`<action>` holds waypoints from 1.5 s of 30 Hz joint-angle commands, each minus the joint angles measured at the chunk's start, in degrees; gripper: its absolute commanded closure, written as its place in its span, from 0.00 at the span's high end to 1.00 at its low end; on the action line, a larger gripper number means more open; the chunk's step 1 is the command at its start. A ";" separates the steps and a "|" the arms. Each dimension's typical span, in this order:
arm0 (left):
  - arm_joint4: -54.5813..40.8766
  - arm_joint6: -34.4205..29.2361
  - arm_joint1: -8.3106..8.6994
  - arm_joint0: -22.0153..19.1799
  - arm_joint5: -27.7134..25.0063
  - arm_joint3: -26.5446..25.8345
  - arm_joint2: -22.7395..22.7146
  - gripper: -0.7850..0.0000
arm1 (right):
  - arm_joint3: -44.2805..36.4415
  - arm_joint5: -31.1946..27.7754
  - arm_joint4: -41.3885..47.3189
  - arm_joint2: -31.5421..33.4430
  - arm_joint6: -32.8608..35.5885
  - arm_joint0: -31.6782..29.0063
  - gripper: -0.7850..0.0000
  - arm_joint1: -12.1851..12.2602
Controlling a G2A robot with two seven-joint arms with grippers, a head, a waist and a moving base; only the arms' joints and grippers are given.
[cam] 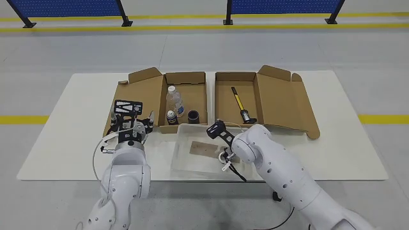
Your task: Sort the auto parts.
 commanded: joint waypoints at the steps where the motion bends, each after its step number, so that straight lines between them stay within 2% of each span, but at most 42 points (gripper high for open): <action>1: 0.00 0.00 0.00 0.00 0.00 0.00 0.00 1.00 | 0.27 -0.07 0.18 0.15 0.00 -0.15 0.44 -0.04; 12: 0.00 0.00 0.00 0.00 0.00 0.00 0.00 1.00 | 3.00 -1.17 0.84 0.14 -1.06 -0.30 0.38 -0.54; 23: 0.00 0.00 0.00 0.00 0.00 0.00 0.00 1.00 | 6.25 -2.00 1.56 -0.39 -1.95 0.60 0.41 -1.35; 35: 0.00 0.00 0.00 0.00 0.00 0.00 0.00 1.00 | 8.29 -2.24 1.89 -0.33 -2.52 0.90 0.38 -1.90; 41: 0.00 0.00 0.00 0.00 0.00 0.00 0.00 1.00 | 9.23 -2.55 1.98 -0.46 -2.72 1.00 0.29 -2.18; 42: 0.00 0.00 0.00 0.00 0.00 0.00 0.00 1.00 | 9.36 -2.56 2.07 -0.45 -2.78 1.07 0.27 -2.24; 43: 0.00 0.00 0.00 0.00 0.00 0.00 0.00 1.00 | 9.48 -2.69 2.16 -0.46 -2.85 1.10 0.20 -2.29; 45: 0.00 0.00 0.00 0.00 0.00 0.00 0.00 1.00 | 9.79 -2.80 2.28 -0.49 -2.81 1.17 0.16 -2.39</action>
